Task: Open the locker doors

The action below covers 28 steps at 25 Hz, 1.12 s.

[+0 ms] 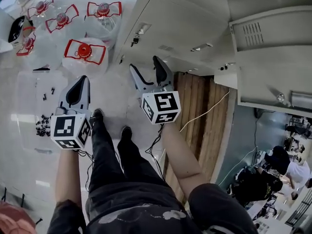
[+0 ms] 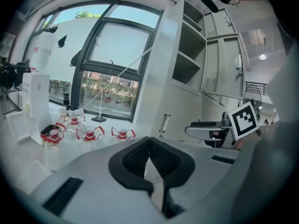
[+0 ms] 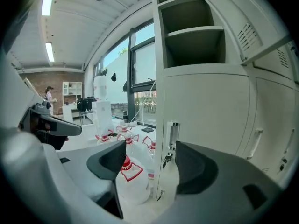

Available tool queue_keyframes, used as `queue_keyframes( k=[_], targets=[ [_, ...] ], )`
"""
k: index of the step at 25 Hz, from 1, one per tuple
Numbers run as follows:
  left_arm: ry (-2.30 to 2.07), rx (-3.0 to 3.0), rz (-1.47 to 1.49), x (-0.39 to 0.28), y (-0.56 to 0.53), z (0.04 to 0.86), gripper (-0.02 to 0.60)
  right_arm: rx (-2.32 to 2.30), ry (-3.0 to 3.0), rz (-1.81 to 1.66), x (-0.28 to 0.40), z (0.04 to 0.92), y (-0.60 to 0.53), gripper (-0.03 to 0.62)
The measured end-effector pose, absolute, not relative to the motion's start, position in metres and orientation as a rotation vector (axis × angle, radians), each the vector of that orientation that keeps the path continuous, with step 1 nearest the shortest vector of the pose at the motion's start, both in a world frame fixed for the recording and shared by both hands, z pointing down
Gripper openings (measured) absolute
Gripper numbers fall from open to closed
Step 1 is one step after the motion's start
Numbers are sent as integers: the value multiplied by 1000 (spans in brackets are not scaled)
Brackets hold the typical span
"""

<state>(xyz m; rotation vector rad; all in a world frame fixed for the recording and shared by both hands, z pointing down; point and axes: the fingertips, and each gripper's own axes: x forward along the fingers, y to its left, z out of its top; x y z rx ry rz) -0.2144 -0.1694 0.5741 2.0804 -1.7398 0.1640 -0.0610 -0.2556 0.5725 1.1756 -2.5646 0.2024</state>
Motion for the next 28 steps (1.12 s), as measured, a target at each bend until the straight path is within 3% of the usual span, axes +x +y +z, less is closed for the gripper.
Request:
queue_keyframes(
  k=[28],
  targets=[
    [-1656,2041,220,-236,-223,662,9,1288,-2536,194,-113,639,-374,319]
  ],
)
